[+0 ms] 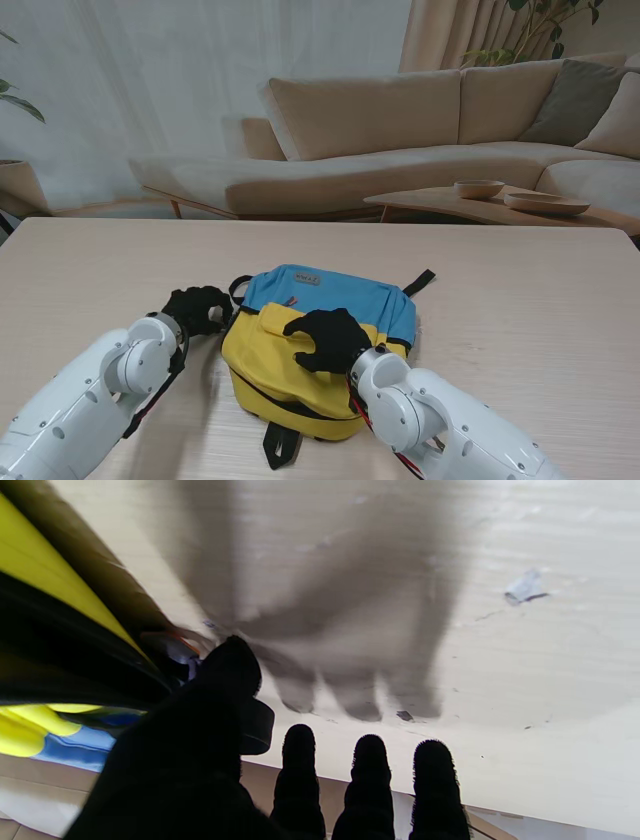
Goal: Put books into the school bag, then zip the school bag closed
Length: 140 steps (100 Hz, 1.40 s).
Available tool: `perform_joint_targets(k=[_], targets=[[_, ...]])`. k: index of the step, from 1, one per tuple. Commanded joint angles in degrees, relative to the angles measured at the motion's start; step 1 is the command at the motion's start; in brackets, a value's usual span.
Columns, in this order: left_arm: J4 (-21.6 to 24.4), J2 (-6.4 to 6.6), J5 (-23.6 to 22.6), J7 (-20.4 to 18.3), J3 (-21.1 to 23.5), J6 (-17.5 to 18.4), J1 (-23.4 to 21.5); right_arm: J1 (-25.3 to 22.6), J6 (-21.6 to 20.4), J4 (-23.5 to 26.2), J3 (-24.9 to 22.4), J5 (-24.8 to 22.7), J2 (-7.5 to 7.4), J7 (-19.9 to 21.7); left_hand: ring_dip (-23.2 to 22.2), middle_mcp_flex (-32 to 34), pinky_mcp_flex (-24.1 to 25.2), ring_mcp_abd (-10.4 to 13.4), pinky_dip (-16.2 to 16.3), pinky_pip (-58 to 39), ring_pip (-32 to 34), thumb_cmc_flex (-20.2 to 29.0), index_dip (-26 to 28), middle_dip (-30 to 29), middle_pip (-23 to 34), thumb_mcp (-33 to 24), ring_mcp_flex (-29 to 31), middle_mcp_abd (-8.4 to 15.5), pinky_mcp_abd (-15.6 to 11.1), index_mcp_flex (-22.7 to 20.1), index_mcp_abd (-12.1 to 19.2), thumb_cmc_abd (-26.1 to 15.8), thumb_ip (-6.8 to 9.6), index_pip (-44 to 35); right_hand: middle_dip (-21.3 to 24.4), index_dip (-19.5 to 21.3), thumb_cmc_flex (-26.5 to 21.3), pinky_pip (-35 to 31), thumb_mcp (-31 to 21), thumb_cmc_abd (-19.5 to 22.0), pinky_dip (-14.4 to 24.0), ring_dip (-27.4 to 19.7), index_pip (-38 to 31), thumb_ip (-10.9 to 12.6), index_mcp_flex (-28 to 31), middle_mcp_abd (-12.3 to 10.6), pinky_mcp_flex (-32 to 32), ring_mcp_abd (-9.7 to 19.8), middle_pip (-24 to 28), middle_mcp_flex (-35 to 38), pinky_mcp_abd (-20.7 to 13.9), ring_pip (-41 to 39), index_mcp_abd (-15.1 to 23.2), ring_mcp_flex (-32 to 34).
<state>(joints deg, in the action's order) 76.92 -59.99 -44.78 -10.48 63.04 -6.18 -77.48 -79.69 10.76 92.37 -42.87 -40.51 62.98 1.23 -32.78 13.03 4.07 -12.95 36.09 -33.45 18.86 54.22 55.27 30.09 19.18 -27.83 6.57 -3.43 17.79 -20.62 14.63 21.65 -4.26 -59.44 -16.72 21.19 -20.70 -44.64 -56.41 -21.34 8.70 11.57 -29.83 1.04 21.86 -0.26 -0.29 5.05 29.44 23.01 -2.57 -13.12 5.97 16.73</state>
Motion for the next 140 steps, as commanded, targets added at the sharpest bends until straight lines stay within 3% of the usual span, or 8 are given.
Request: perform_joint_targets(k=[1,11,25,31,47,64,101,140], targets=[[0.99,-0.12,-0.56,-1.25,0.47,-0.02,-0.67,-0.43,-0.11,-0.44,0.27,-0.05,0.40,0.75,-1.11,-2.21,1.12,1.50,1.37,-1.49,1.50,1.13,8.48,1.99,1.82,-3.39,-2.00,1.38,-0.95,1.59,-1.54,2.45,-1.57,-6.63,0.31,-0.53,0.12,-1.92,0.33,-0.18,0.88,-0.17,-0.59,1.56,-0.99,-0.47,0.80,1.64,-0.20,0.52,0.73,-0.34,-0.05,0.83],[1.33,-0.07,-1.37,-1.08,1.01,0.17,-1.11,-0.32,-0.21,-0.53,0.45,0.00,0.44,0.64,-1.16,-2.05,1.05,1.35,1.27,-1.83,1.81,0.45,12.90,2.90,2.54,-4.02,-2.05,1.57,-0.81,1.04,-3.97,2.43,-1.77,-10.38,0.30,-0.54,0.31,-2.02,0.37,-0.16,0.96,-0.13,-0.59,1.55,-1.06,-0.45,0.82,1.54,-0.19,0.47,0.75,-0.41,0.01,0.93],[1.11,-0.37,-0.76,0.63,1.55,0.69,-1.56,-0.30,-0.13,-0.57,0.59,0.13,0.50,0.49,-1.43,-1.92,1.05,0.92,1.13,-2.28,2.61,0.49,13.07,4.02,4.58,-2.74,-1.66,1.48,-0.65,0.83,-3.18,1.82,-1.91,-9.27,0.22,-0.49,0.38,-2.21,0.28,-0.17,1.09,-0.07,-0.71,1.59,-0.94,-0.21,1.03,1.35,-0.02,0.48,0.74,-0.49,0.04,0.98],[1.20,-0.38,-0.85,0.77,1.75,0.85,-1.74,-0.22,-0.20,-0.66,0.68,0.08,0.51,0.42,-1.41,-1.45,1.12,0.77,0.85,-2.52,2.77,2.29,9.02,3.53,5.37,1.38,-1.61,1.64,-0.57,-0.91,-2.77,0.54,-1.49,-4.64,0.20,-0.49,0.53,-2.28,0.31,-0.13,1.14,-0.06,-0.68,1.58,-1.09,-0.19,1.06,1.33,0.02,0.42,0.71,-0.51,0.03,0.98],[2.25,-0.56,0.03,1.04,2.72,0.21,-2.77,-0.16,-0.07,-0.73,0.74,0.15,0.57,0.27,-1.53,1.24,1.19,0.55,0.44,-1.39,2.93,8.85,-3.49,2.75,6.14,8.59,-1.54,1.11,-0.57,-12.31,-5.59,-4.29,-0.70,3.57,0.12,-0.41,0.65,-2.40,0.24,-0.14,1.24,-0.01,-0.81,1.60,-0.97,-0.17,1.15,1.16,0.20,0.47,0.76,-0.60,0.08,1.11],[4.98,-0.41,-0.26,0.20,4.89,0.51,-4.96,0.11,0.15,-0.83,1.06,0.42,0.65,0.32,-1.55,1.87,1.35,0.51,0.38,-0.63,2.79,9.95,-4.16,2.80,6.33,8.24,-1.84,0.41,-0.52,-14.32,-7.35,-3.84,-0.38,3.19,0.09,-0.19,0.40,-3.16,-0.16,-0.41,1.64,0.20,-1.47,1.70,0.85,-0.10,2.18,0.87,0.39,1.40,1.02,-1.11,-0.11,2.37],[12.94,0.12,-2.06,-2.99,10.49,1.60,-11.51,2.54,3.15,-2.68,4.24,1.07,0.67,2.22,-1.38,1.73,1.38,0.79,1.70,1.78,1.53,0.95,4.18,3.98,6.66,-8.63,-2.32,-0.22,-0.61,-14.17,-13.66,2.42,-2.52,-1.51,0.68,-0.51,1.20,-6.40,1.43,1.52,3.57,0.85,-1.18,1.93,7.56,1.80,5.37,-1.05,-0.91,9.39,4.07,-2.43,-1.16,8.18],[22.22,0.35,-4.16,-5.77,16.41,1.42,-20.45,4.19,5.97,-3.15,5.72,2.47,0.42,5.05,-1.23,1.81,1.64,0.91,1.91,3.55,-0.23,-0.77,7.83,4.03,6.19,-11.73,-2.72,-1.50,-0.95,-14.43,-15.98,3.60,-2.47,-2.92,1.55,-0.35,1.44,-9.73,2.46,2.49,5.86,0.96,-0.56,1.30,20.11,4.83,9.57,-4.21,-3.23,21.68,5.59,-2.76,-3.56,16.99]])
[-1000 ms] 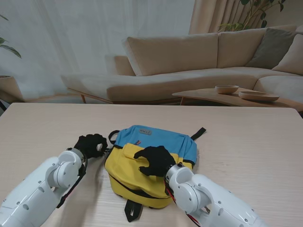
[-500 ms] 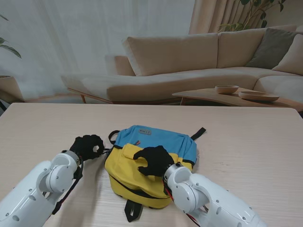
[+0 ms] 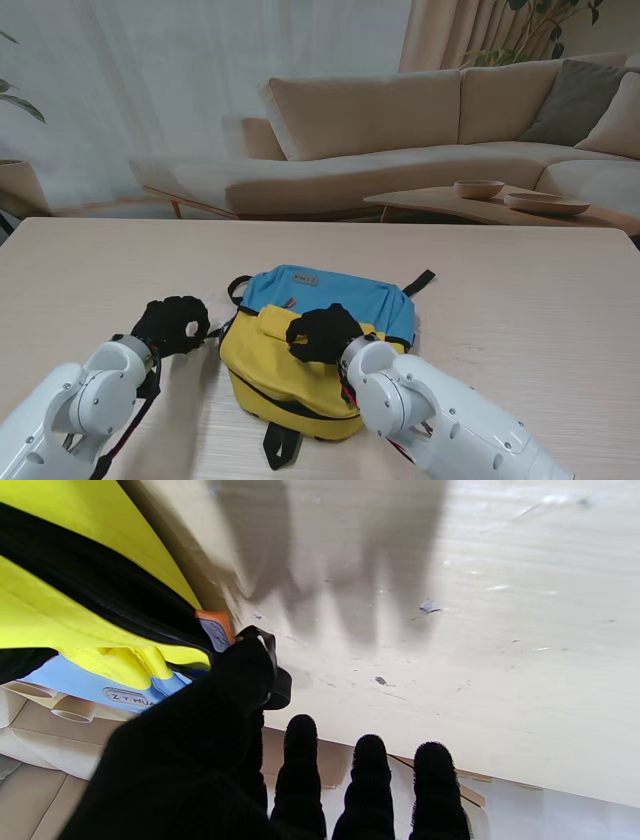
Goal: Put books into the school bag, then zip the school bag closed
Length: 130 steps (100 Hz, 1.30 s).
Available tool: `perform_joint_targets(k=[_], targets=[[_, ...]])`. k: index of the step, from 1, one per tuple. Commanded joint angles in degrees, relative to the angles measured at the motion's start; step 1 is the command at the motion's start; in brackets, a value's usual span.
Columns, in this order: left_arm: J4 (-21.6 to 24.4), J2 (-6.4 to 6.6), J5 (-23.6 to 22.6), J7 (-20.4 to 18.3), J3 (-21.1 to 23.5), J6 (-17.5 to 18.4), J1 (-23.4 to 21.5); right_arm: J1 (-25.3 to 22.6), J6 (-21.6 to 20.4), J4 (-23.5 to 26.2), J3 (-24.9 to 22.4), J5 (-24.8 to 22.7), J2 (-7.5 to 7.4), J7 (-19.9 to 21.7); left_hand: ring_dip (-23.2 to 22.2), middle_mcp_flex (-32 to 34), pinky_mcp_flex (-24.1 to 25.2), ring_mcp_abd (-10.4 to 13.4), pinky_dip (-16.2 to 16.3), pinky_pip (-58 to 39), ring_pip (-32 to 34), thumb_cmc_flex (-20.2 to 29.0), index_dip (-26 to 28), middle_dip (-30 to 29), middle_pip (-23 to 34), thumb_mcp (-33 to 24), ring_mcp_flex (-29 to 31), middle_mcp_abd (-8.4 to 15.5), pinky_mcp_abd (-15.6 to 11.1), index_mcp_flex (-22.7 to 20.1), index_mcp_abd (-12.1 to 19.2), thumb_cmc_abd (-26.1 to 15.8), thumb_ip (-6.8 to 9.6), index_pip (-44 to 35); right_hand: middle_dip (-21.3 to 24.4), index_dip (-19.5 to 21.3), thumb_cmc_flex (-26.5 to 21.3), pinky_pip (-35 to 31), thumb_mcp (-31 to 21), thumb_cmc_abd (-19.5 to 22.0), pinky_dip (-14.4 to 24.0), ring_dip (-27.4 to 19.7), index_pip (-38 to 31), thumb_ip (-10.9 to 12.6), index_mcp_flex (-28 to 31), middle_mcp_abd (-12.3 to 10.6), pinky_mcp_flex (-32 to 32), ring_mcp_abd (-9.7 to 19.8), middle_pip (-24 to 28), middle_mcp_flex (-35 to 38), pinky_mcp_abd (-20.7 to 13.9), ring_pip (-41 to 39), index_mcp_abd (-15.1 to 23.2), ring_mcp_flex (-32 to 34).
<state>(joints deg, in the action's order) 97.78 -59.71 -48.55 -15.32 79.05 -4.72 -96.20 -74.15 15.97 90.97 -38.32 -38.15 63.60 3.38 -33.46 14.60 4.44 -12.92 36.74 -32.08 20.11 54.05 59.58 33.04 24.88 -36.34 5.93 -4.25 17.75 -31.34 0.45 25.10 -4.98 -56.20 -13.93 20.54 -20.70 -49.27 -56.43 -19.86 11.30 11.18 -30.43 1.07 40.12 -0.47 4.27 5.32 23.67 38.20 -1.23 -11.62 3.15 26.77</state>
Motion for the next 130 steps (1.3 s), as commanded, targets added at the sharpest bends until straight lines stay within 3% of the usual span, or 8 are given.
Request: perform_joint_targets(k=[1,32,66,101,130], targets=[[1.58,0.07,-0.47,-0.93,0.53,-0.05,-1.97,-1.32,0.82,-1.73,1.20,0.10,-0.22,2.97,-0.55,0.26,1.27,0.85,1.28,2.20,-1.51,-0.62,3.56,1.09,0.51,-3.24,-2.11,-0.66,-0.92,-3.71,-1.79,0.15,-1.74,-6.16,-1.23,0.29,1.46,-5.12,2.50,1.08,3.28,1.35,0.09,1.27,1.88,5.07,5.06,-4.54,2.54,6.59,4.25,-4.27,-0.73,7.07],[7.57,-0.47,-2.28,1.17,3.69,-1.45,-9.38,-0.88,2.20,-1.60,1.90,-0.37,-0.24,3.27,-0.68,0.69,1.32,0.69,1.67,2.82,-1.94,-0.68,4.13,1.30,0.48,-3.40,-2.10,-0.96,-0.86,-3.74,-1.85,0.12,-1.90,-5.72,-0.88,0.26,1.38,-5.71,2.49,1.25,3.71,0.92,1.53,1.66,2.45,5.34,6.06,-4.95,1.43,7.05,4.70,-3.41,-1.30,7.81],[13.36,-1.04,0.21,2.68,5.83,-1.69,-15.42,-0.35,3.10,-1.32,2.68,-0.87,-0.46,4.20,-0.93,1.54,1.17,0.29,2.38,2.88,-1.73,0.23,4.01,1.52,0.69,-2.90,-1.83,-1.69,-0.77,-3.78,-3.07,-0.04,-2.09,-5.29,-0.96,0.67,1.41,-5.74,2.45,1.22,3.87,0.86,2.07,2.01,2.29,5.22,6.06,-4.93,1.28,6.67,4.72,-3.18,-1.46,7.51],[20.21,-0.10,-0.65,-5.31,6.81,-2.40,-20.07,-0.27,3.63,-0.91,2.61,-0.72,-0.33,4.08,-1.29,4.71,0.83,-0.60,3.34,1.12,-0.68,0.76,3.69,2.75,2.54,-2.53,-0.47,-2.61,-0.35,-4.12,-3.40,-0.12,-1.75,-4.80,-1.08,0.97,1.36,-5.62,2.47,1.21,3.91,0.90,2.39,2.11,2.02,5.15,5.87,-4.77,1.35,6.11,4.60,-3.19,-1.63,7.13],[22.08,0.41,-2.58,-9.38,5.74,-5.94,-20.89,-0.22,3.91,-0.91,2.56,-0.40,-0.11,3.58,-1.95,5.72,0.90,-1.12,3.11,0.03,0.37,1.70,1.67,4.37,4.16,-1.60,-0.26,-3.22,-0.28,-4.11,-7.36,-0.61,-1.84,-4.37,-1.12,1.20,1.39,-5.66,2.47,1.25,3.98,0.92,2.45,2.13,2.00,5.11,5.87,-4.81,1.39,5.88,4.54,-3.24,-1.59,7.01]])
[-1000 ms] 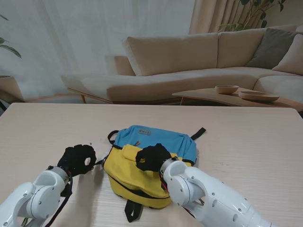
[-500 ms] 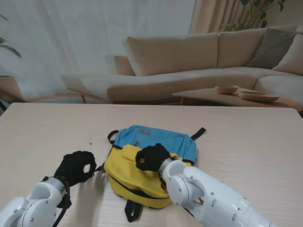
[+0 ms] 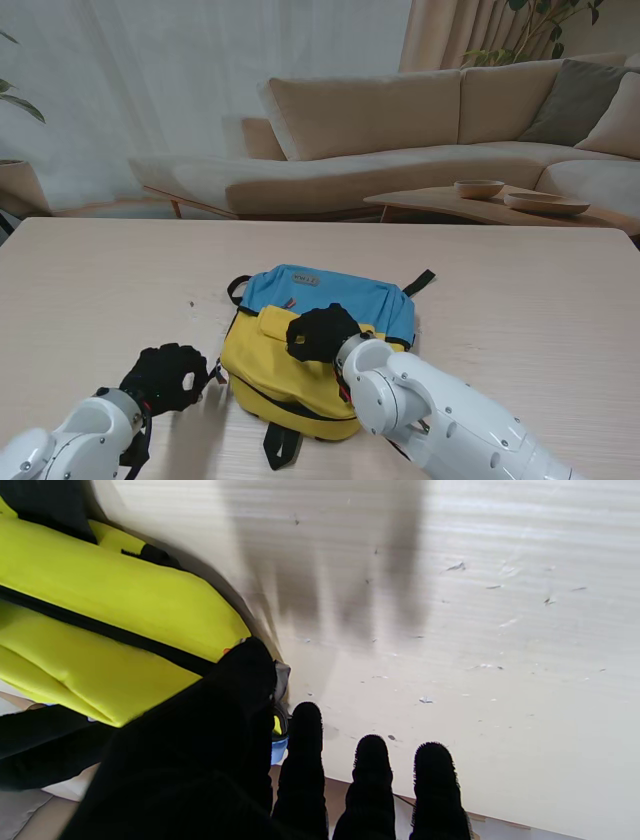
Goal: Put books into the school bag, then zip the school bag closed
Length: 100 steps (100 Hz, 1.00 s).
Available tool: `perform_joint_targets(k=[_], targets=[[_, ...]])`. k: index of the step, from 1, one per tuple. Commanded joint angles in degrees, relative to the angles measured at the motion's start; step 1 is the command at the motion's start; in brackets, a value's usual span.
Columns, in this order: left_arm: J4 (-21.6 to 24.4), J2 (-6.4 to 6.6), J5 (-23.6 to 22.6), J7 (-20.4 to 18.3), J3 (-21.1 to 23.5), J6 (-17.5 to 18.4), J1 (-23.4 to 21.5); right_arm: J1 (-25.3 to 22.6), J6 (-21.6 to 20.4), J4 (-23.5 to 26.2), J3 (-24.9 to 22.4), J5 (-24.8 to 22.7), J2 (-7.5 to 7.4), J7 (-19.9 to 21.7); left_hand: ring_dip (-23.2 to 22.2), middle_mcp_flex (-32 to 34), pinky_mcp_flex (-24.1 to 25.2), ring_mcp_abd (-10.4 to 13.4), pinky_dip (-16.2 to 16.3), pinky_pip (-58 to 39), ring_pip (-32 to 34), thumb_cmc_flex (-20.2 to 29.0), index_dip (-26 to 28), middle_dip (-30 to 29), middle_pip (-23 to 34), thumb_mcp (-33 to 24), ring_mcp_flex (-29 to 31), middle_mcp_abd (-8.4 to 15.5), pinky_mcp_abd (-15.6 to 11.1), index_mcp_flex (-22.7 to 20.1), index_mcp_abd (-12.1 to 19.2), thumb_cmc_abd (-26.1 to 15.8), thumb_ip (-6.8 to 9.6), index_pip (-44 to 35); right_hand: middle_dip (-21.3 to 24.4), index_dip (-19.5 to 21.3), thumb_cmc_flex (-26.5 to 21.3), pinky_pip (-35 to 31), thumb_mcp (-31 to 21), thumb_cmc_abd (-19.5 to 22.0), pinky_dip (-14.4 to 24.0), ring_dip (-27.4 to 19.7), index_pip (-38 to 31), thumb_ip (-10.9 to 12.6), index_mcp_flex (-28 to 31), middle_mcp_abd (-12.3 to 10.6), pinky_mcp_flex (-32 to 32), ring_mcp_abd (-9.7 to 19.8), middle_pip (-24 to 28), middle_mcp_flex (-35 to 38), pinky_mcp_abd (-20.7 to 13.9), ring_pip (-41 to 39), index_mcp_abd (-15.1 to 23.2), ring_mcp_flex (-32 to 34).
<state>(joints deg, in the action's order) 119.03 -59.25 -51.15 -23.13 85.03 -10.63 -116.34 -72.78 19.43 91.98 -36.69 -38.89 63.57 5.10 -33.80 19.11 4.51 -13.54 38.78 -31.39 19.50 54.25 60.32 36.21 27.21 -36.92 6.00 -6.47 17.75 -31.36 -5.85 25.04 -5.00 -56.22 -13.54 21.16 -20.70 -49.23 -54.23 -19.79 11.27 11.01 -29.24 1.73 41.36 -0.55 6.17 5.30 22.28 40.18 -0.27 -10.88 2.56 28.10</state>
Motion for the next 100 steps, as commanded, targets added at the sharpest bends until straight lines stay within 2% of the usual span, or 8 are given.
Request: perform_joint_targets(k=[1,20,73,100], targets=[[0.87,-0.04,0.03,-1.70,-0.28,-0.13,-0.74,-1.57,0.48,-1.92,0.93,0.34,-0.08,1.86,-1.65,1.22,0.83,-0.53,1.08,-0.70,1.03,1.50,0.88,1.24,1.87,-1.00,-0.33,-1.02,-0.30,-4.05,-1.06,-0.61,-1.83,-4.34,-1.52,0.58,1.41,-5.70,0.28,1.18,4.01,1.10,1.27,1.47,0.73,5.22,3.97,-4.78,2.77,3.89,3.58,-3.98,-1.03,5.69],[2.25,0.25,-0.39,-3.61,-1.08,-0.36,-1.30,-1.44,0.80,-2.10,0.97,0.50,-0.01,1.82,-2.57,2.10,0.72,-0.89,1.30,-1.76,2.36,1.72,0.96,2.33,3.05,0.00,0.21,-0.82,-0.35,-3.53,-0.35,-1.20,-1.58,-4.74,-1.54,0.71,1.17,-5.77,0.28,1.22,4.06,1.11,1.22,1.46,0.87,5.30,4.02,-4.88,2.83,3.91,3.78,-4.00,-1.08,5.64],[9.32,-0.59,-1.55,0.75,1.03,3.12,-10.35,-0.52,2.24,-2.55,2.29,0.71,-0.11,2.84,-3.27,3.59,0.78,-1.13,1.00,-2.95,3.48,2.51,2.01,5.01,5.75,0.88,0.67,-1.00,-0.09,-3.53,-0.67,-1.39,-1.01,-4.56,-1.57,1.05,1.43,-6.34,0.29,1.22,4.38,1.17,1.27,1.51,1.12,5.36,4.39,-5.06,2.91,3.97,4.07,-4.14,-1.42,5.76],[11.64,-0.46,-2.20,0.14,0.28,4.00,-12.63,-0.05,3.29,-2.27,2.95,0.80,-0.13,3.38,-4.05,4.12,0.62,-1.33,1.60,-4.86,4.60,2.67,2.00,6.34,6.73,1.17,0.86,-0.92,-0.04,-3.55,-0.96,-1.64,-0.98,-4.34,-1.58,1.16,1.46,-6.45,0.35,1.27,4.46,1.16,1.36,1.57,1.10,5.51,4.44,-5.10,2.91,3.84,4.20,-4.12,-1.59,5.71]])
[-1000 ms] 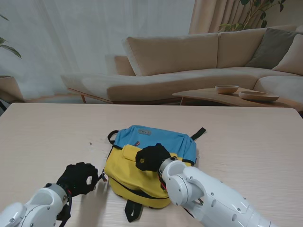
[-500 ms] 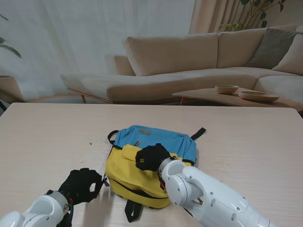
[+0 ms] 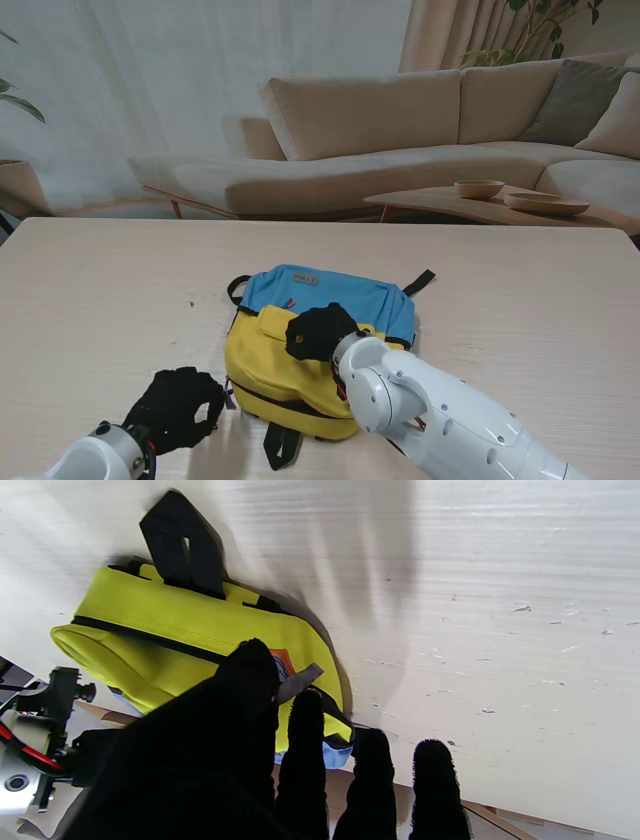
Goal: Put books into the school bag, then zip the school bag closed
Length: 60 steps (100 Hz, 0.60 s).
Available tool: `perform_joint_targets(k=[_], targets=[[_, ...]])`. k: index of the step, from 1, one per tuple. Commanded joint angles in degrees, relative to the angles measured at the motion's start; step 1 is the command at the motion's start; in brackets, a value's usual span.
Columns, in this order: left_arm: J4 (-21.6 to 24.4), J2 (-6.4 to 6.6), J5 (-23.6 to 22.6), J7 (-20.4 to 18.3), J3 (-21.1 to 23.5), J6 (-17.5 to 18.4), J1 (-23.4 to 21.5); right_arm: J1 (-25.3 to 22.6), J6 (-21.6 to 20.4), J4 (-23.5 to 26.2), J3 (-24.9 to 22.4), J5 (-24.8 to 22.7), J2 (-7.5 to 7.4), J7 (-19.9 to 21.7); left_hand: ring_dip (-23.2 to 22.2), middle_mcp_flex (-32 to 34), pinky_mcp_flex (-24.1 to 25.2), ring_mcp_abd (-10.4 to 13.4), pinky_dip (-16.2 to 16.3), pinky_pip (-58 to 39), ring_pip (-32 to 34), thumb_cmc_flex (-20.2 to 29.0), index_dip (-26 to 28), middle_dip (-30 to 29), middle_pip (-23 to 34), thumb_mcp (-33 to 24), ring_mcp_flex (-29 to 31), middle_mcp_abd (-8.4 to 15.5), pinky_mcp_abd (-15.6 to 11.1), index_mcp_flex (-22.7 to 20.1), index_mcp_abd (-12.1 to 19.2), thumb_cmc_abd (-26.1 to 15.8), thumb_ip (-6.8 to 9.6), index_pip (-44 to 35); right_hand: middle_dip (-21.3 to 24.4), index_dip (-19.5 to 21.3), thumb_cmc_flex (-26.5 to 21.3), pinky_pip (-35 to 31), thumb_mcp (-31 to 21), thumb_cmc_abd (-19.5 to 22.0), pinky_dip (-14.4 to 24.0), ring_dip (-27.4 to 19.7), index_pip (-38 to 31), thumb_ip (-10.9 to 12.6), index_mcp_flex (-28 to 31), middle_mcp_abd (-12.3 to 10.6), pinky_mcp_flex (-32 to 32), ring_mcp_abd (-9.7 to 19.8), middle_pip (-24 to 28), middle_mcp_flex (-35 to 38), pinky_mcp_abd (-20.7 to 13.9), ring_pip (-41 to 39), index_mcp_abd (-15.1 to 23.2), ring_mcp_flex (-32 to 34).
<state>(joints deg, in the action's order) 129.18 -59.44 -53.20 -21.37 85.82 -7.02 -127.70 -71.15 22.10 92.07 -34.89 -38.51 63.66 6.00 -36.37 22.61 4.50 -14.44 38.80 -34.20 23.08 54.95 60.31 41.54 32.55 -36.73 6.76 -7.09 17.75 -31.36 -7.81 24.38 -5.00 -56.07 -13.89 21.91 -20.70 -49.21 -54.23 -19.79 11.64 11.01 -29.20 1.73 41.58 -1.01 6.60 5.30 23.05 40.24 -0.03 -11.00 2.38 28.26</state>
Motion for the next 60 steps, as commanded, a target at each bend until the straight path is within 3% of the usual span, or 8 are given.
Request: perform_joint_targets(k=[1,25,60], targets=[[1.58,-0.27,-0.20,-1.64,-0.55,0.43,-1.37,-1.66,0.66,-2.36,1.18,0.42,-0.22,2.49,-1.50,0.61,0.61,-0.39,1.59,-2.13,1.06,1.99,2.00,1.04,1.40,1.00,0.14,-0.27,-0.04,-3.49,1.07,-0.98,-0.96,-4.47,-1.22,0.40,1.47,-6.46,0.35,1.28,4.10,1.16,1.33,1.57,0.87,5.92,4.00,-5.13,2.14,3.78,3.94,-3.99,-1.41,5.50],[3.19,-0.59,-2.47,0.69,-1.12,0.68,-4.44,-1.02,1.61,-2.57,1.69,0.59,-0.16,2.84,-1.65,0.94,0.50,-0.48,1.95,-3.45,1.36,2.07,2.14,1.40,1.41,1.25,0.46,-0.26,0.05,-3.57,1.57,-0.99,-0.86,-4.22,-1.26,0.48,1.51,-6.50,0.38,1.29,4.13,1.15,1.40,1.64,0.74,5.80,4.00,-5.11,2.21,3.71,4.10,-3.97,-1.35,5.43],[4.25,-0.41,-1.29,0.36,-1.50,2.64,-6.02,0.19,3.28,-3.55,3.62,1.48,0.02,3.39,-2.45,1.47,0.77,-0.72,2.57,-6.03,2.55,2.42,2.07,2.65,1.64,1.78,0.60,-0.44,0.12,-3.76,1.55,-1.15,-0.78,-3.58,-1.27,0.58,1.52,-6.37,0.47,1.40,4.09,1.17,1.43,1.66,0.63,5.79,3.94,-5.06,2.22,3.47,4.12,-3.99,-1.33,5.28]])
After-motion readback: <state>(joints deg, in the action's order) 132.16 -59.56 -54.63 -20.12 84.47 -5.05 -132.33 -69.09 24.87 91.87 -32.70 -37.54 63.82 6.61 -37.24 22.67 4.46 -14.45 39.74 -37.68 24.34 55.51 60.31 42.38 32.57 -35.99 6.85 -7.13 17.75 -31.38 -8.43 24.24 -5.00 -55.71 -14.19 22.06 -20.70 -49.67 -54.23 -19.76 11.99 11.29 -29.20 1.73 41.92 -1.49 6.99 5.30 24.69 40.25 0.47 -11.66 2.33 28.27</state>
